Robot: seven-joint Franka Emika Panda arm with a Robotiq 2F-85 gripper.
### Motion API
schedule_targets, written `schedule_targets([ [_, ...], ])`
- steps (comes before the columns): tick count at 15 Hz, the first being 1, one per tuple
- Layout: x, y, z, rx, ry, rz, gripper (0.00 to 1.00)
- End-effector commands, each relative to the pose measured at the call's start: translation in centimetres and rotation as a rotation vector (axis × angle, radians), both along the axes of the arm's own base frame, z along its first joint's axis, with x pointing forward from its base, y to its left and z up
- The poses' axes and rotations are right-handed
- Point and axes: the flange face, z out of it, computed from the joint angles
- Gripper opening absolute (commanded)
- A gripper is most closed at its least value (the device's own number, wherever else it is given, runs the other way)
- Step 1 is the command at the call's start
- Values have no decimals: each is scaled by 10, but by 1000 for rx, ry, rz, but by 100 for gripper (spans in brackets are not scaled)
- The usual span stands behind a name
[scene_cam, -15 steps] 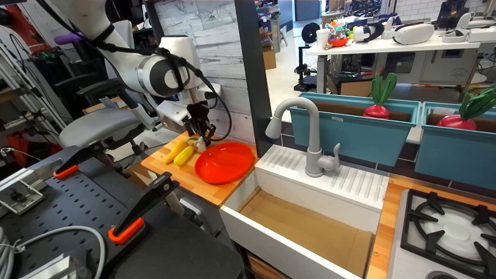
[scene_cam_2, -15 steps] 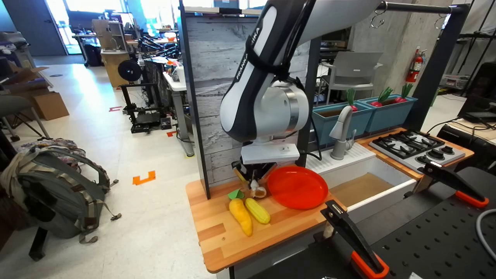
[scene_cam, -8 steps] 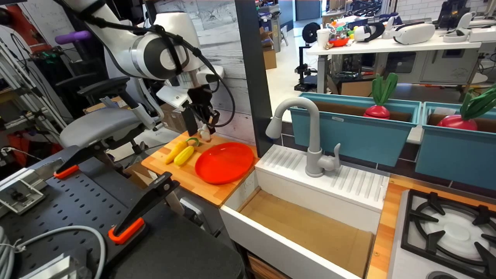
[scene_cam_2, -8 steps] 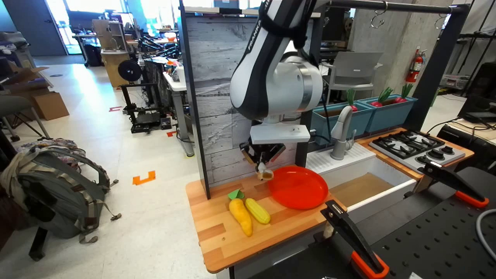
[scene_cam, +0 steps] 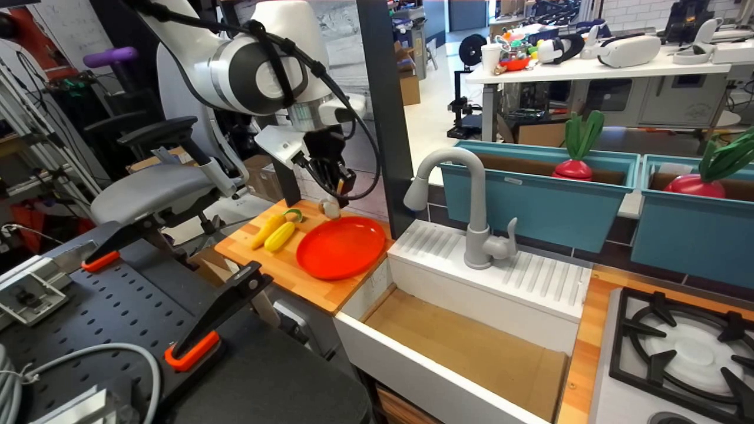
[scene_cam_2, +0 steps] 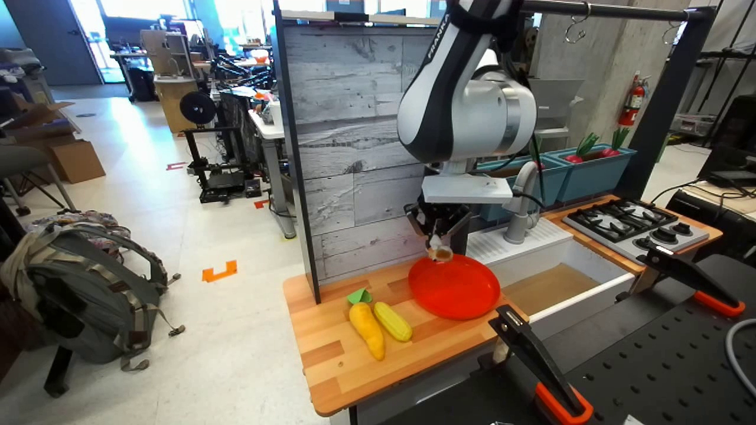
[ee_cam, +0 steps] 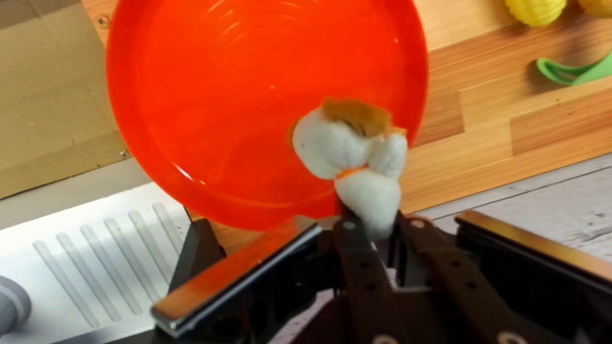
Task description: Pick up the bear plush toy and put it on the plate
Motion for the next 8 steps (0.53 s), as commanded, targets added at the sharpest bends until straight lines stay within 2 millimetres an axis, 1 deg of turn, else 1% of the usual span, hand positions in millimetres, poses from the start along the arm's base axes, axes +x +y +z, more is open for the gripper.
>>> schedule_targets([
  [1,-5,-15,-14,20,16,-21,3],
  [7,-9,-18,-45,17,79,-29,3],
  [8,-10,-17,-48,17,90,-30,36],
])
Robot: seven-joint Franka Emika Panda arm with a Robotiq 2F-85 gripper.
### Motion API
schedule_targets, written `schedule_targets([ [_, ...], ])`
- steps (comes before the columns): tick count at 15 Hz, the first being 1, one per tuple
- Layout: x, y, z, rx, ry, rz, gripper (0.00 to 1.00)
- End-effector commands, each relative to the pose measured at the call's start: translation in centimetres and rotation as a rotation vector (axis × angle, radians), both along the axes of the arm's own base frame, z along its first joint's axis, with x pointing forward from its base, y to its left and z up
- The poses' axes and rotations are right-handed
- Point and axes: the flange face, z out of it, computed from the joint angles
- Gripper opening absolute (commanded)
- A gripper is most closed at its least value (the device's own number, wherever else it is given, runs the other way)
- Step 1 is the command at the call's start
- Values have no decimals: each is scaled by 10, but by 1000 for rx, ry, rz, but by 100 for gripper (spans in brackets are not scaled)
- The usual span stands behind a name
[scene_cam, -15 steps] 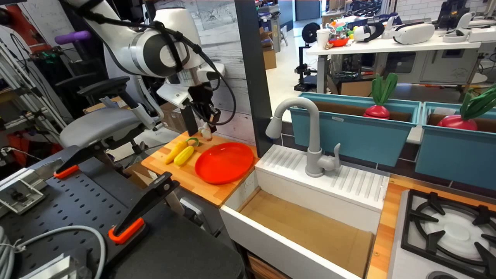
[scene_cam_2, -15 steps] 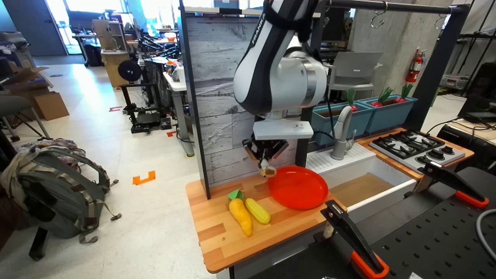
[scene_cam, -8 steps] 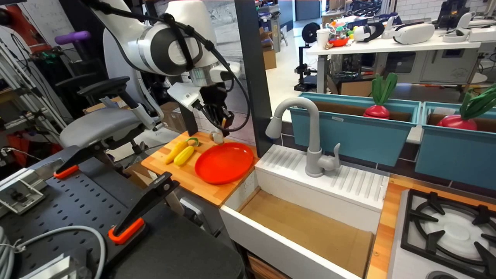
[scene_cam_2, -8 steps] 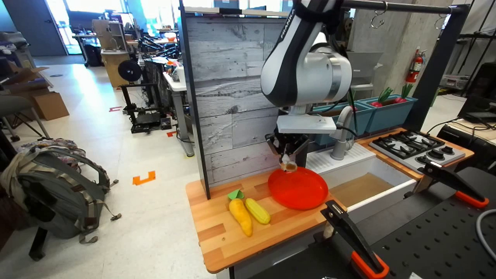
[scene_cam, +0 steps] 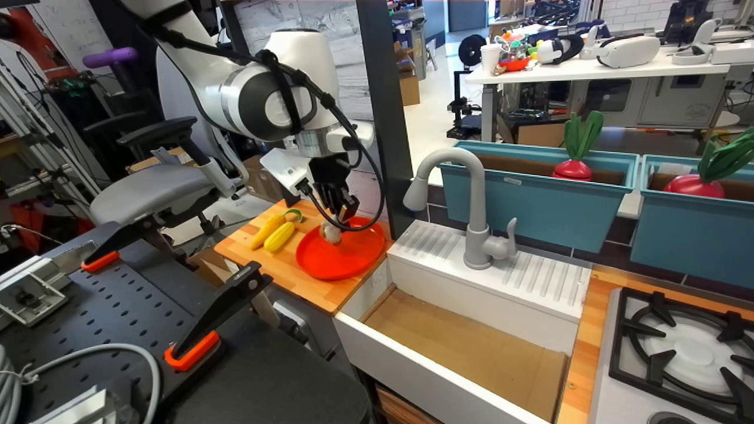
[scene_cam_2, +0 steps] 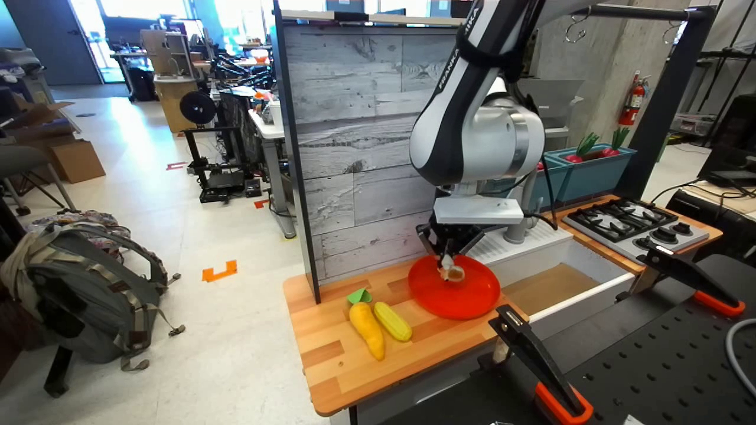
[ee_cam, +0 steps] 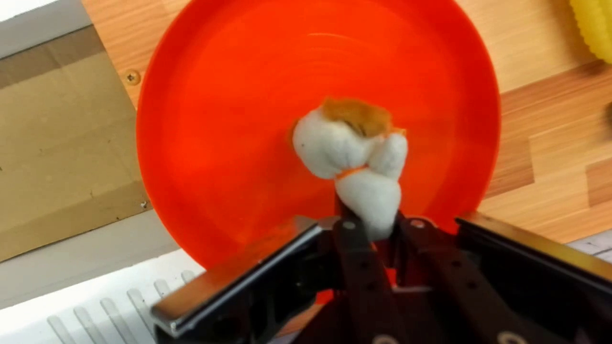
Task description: Pick up the bear plush toy and put it on the plate
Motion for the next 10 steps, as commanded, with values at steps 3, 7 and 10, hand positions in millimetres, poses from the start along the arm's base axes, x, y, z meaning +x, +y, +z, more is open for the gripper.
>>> schedule_targets([
  [3,5,1,-14,9,40,-4,51],
  [7,5,4,-8,12,45,15,81],
  [10,0,9,2,4,35,47,100],
])
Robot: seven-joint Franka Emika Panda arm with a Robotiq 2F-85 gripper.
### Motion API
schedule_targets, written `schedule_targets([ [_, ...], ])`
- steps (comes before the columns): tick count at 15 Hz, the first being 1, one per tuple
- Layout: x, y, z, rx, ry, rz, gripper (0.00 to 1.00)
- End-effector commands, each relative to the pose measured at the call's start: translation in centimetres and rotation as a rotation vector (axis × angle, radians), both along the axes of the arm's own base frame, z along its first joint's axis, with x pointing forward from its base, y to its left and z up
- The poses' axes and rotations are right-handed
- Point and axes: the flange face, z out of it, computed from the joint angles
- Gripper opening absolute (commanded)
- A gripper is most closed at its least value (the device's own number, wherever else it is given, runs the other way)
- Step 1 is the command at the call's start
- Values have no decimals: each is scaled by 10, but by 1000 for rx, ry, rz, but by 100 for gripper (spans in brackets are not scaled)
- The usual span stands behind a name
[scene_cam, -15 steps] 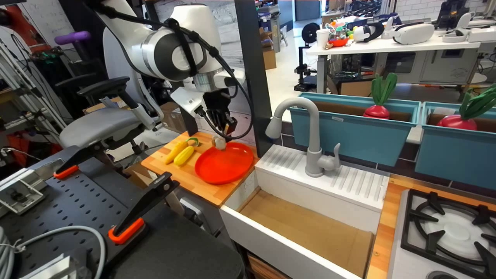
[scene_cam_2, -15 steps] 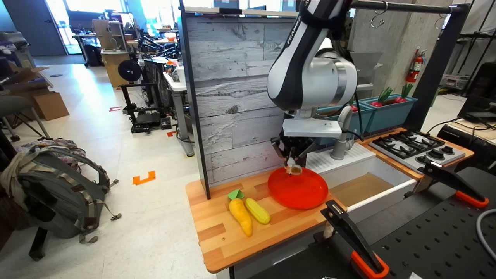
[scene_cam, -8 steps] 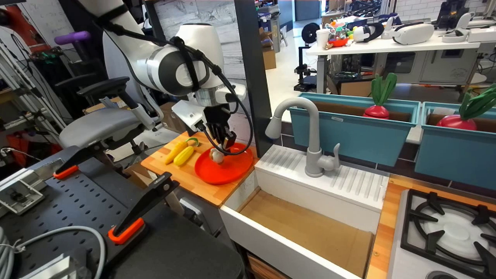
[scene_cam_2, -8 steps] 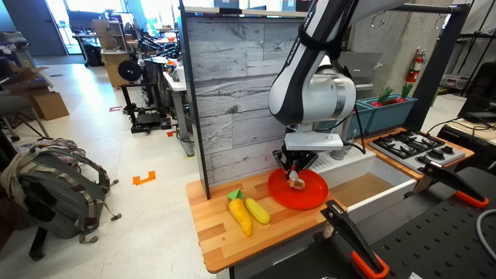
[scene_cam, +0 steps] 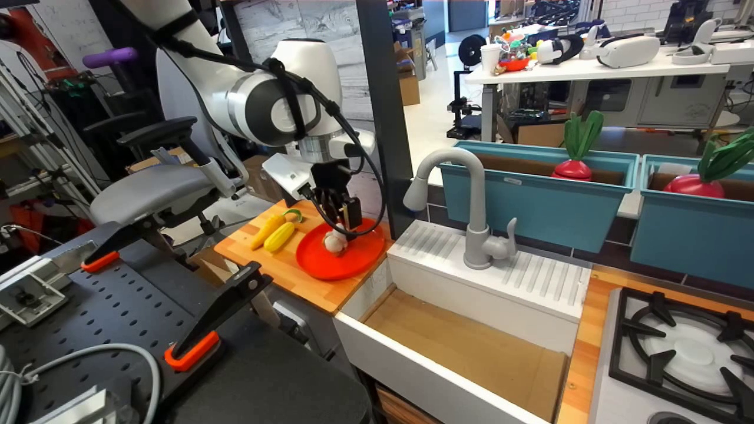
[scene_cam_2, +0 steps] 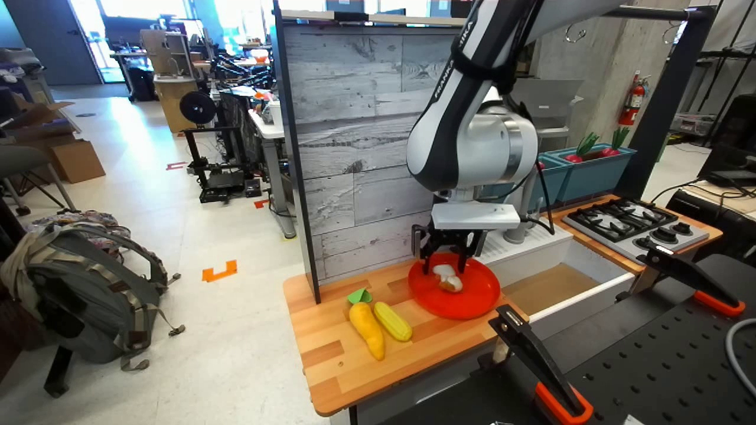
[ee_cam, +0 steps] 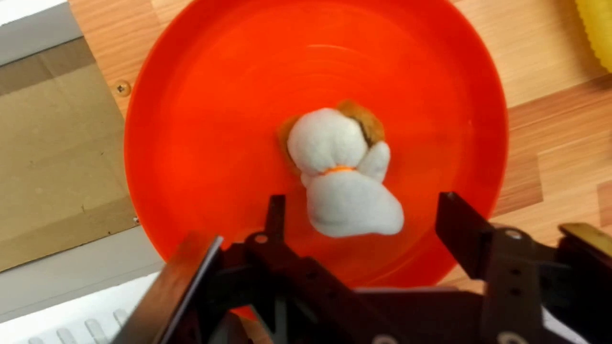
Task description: Pick up the bear plush toy and put it on the plate
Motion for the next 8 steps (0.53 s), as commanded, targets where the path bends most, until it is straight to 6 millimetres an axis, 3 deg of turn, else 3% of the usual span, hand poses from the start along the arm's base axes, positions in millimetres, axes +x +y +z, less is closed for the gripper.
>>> schedule_targets([
  [1,-6,7,19,5,-2,60,100],
  [4,-17,10,39,-6,-14,99,100],
  [8,-45,17,80,-26,-39,176,100],
])
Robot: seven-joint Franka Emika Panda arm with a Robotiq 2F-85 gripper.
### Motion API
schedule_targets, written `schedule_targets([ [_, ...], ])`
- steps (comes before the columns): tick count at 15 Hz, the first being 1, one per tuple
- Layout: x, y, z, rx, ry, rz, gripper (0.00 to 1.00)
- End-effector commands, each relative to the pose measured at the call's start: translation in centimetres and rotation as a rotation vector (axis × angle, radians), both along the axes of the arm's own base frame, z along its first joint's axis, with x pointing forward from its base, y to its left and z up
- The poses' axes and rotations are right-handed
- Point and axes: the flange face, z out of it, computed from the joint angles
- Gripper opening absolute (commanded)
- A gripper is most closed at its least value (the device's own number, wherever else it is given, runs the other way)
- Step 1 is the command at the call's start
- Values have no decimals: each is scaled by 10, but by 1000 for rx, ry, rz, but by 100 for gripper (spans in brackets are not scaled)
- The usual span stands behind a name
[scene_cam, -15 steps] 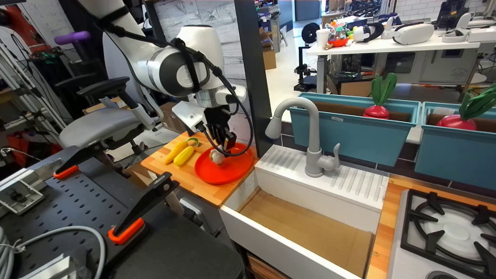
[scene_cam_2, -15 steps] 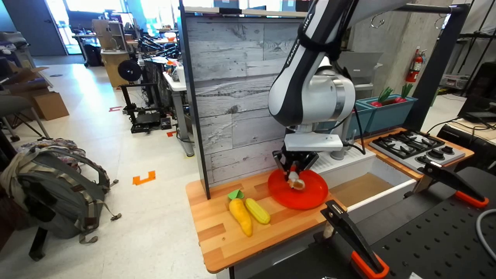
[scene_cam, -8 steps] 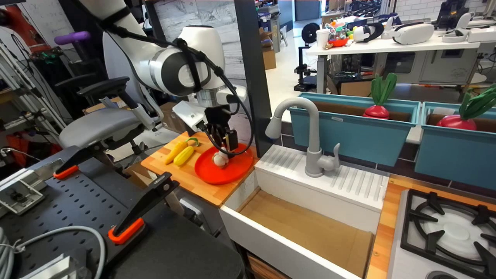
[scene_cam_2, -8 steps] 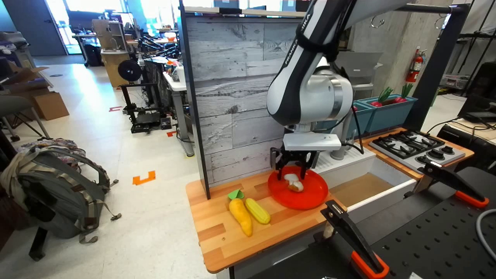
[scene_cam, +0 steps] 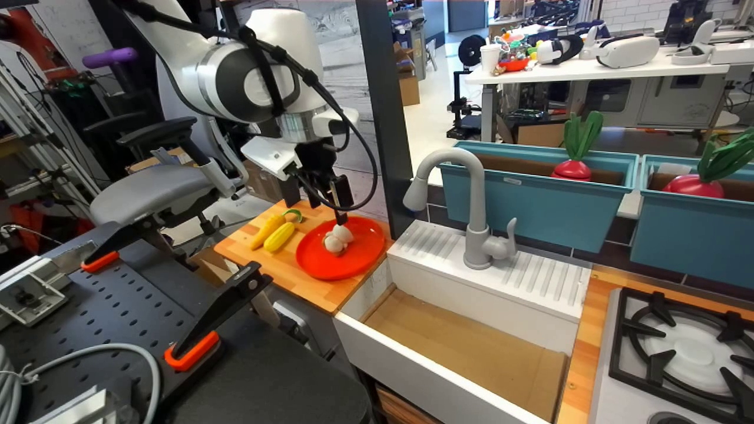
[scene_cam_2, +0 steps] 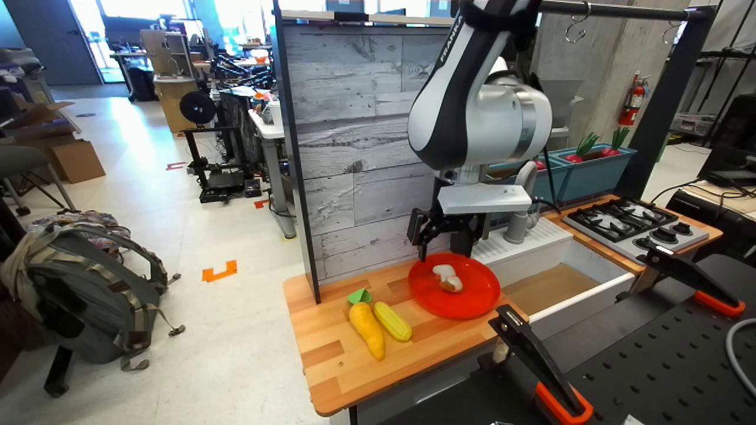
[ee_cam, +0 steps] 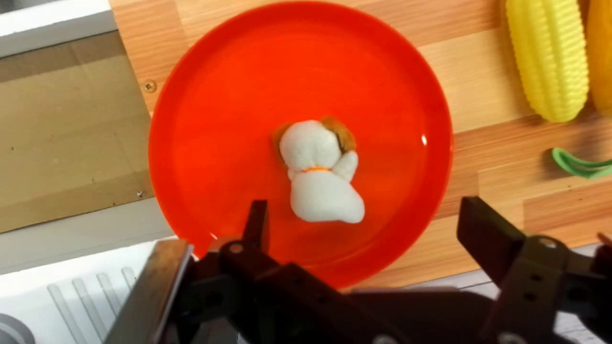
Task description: Pick up the bear plush toy and put it on the plate
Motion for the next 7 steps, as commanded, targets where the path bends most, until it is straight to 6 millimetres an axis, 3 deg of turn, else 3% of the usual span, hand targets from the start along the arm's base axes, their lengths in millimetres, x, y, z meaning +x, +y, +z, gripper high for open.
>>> schedule_targets([
  [1,-39,11,46,-31,2,120,100],
  [2,-51,16,56,-26,25,186,100],
  [3,-21,10,29,-17,6,95,100],
  [5,-26,12,37,-16,5,103,100],
  [7,-25,10,33,-16,8,99,100],
])
